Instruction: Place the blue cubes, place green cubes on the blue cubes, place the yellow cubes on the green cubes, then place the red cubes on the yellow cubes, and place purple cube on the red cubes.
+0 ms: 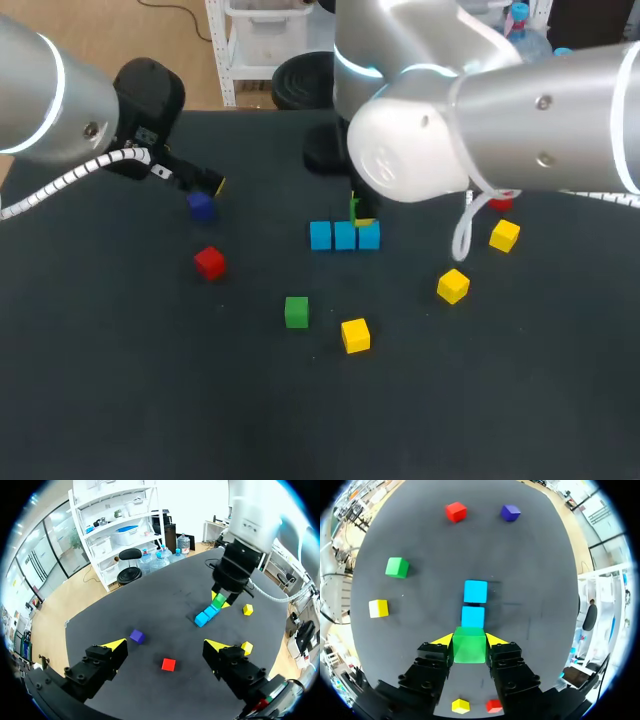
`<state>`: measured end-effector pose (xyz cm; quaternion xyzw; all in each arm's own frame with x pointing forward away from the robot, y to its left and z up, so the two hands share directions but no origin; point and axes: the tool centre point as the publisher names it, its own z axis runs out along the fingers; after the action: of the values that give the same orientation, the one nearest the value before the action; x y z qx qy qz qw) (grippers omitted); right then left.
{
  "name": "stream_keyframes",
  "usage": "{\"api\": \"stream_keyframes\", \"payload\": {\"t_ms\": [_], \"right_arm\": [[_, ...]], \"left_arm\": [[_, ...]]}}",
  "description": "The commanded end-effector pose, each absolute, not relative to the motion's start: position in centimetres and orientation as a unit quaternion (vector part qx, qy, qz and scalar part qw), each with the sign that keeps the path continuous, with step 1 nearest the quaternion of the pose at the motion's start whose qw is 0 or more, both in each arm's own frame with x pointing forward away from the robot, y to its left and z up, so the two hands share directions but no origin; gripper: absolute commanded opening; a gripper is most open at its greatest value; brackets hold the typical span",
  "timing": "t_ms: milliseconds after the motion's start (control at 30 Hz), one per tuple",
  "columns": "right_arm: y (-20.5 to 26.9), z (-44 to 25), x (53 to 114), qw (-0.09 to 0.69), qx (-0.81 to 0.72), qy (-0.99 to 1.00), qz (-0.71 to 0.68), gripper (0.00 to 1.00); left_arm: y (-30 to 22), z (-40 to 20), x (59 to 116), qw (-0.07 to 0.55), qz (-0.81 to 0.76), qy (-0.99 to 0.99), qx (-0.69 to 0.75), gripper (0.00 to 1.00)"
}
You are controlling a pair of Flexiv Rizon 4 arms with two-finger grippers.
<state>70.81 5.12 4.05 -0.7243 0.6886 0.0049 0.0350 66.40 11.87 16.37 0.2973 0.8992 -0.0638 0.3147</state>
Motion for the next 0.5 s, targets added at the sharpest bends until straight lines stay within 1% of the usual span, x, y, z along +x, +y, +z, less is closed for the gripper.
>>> {"api": "stream_keyframes", "payload": {"t_ms": [33,500], "right_arm": [[5.3,3.7,71.9,0.026,-0.713,0.701,0.02,0.0],[5.7,2.6,71.6,0.004,-0.708,0.706,0.008,0.0]], "left_arm": [[11.9,16.3,66.4,0.315,-0.065,0.899,0.298,1.0],[11.9,16.3,66.4,0.315,-0.065,0.899,0.298,1.0]]}}
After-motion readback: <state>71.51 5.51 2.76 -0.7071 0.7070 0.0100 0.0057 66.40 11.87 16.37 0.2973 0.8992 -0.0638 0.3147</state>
